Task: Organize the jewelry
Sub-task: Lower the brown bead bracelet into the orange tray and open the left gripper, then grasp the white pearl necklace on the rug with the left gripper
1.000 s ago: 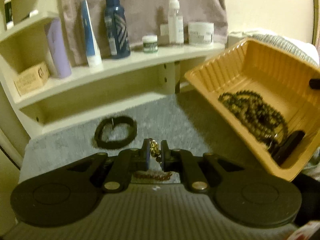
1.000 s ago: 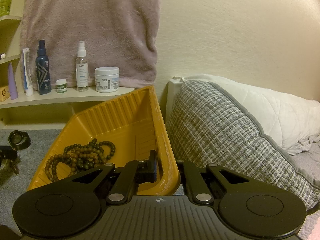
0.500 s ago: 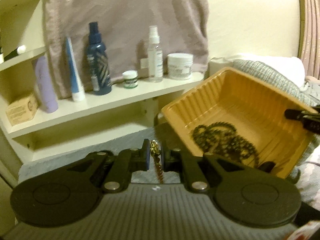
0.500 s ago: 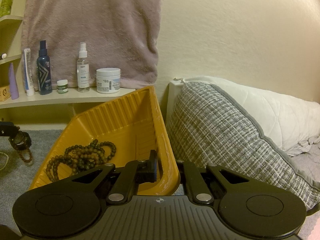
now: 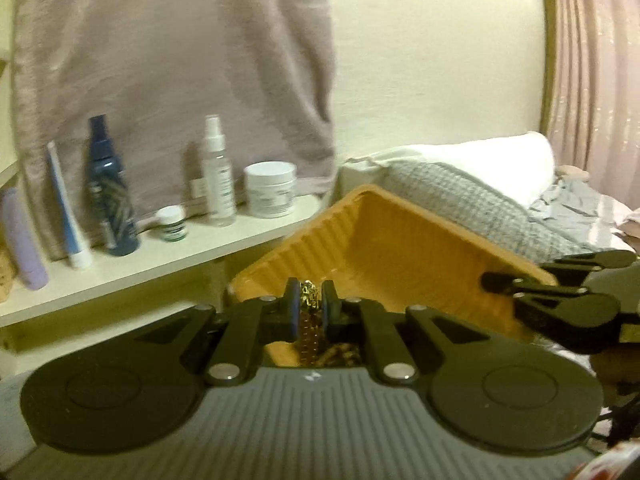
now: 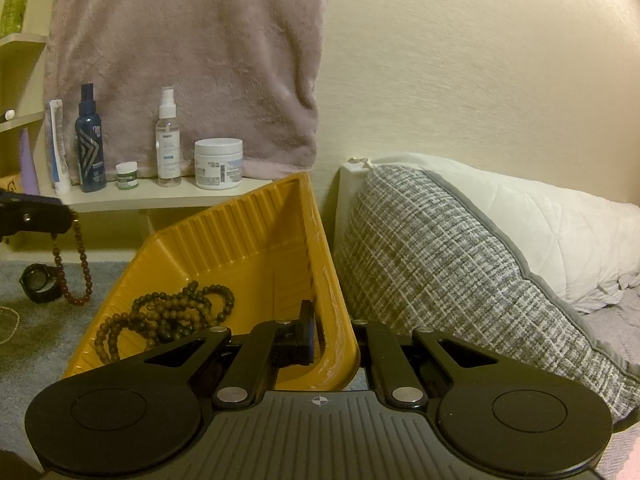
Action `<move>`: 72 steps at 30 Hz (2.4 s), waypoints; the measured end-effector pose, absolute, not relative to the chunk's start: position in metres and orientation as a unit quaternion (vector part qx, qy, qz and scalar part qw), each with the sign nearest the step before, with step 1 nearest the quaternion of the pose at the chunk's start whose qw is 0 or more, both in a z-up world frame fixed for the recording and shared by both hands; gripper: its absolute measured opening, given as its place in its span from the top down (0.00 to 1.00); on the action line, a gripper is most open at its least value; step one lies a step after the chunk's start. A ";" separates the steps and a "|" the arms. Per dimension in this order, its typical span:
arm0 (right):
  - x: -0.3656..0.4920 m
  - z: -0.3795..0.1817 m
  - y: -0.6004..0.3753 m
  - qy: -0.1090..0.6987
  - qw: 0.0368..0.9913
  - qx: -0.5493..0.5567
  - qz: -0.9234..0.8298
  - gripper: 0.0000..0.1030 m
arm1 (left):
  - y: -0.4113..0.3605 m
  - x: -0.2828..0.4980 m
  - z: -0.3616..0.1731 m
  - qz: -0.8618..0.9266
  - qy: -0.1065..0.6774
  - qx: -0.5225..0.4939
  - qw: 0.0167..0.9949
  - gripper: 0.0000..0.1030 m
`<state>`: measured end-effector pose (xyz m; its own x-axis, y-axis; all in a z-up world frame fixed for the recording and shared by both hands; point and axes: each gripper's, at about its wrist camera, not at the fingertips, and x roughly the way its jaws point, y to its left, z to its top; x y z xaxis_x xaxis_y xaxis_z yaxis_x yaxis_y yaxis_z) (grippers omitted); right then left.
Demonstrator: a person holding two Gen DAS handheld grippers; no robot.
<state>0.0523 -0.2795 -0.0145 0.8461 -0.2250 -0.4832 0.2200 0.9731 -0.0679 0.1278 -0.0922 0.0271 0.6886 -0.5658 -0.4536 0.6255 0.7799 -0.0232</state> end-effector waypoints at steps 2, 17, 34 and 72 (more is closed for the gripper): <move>0.052 -0.015 -0.280 0.252 0.961 -0.005 -0.116 0.94 | -0.100 0.125 0.027 -0.336 0.225 0.069 0.912 0.91; 0.052 -0.014 -0.279 0.252 0.961 -0.004 -0.116 0.94 | -0.129 0.114 0.003 -0.376 0.250 0.095 0.887 0.91; 0.052 -0.014 -0.279 0.252 0.961 -0.004 -0.115 0.94 | -0.096 0.113 -0.007 -0.320 0.257 0.098 0.906 0.72; 0.053 -0.015 -0.281 0.254 0.960 -0.009 -0.117 0.94 | 0.024 0.146 -0.075 -0.148 0.341 0.093 0.924 0.86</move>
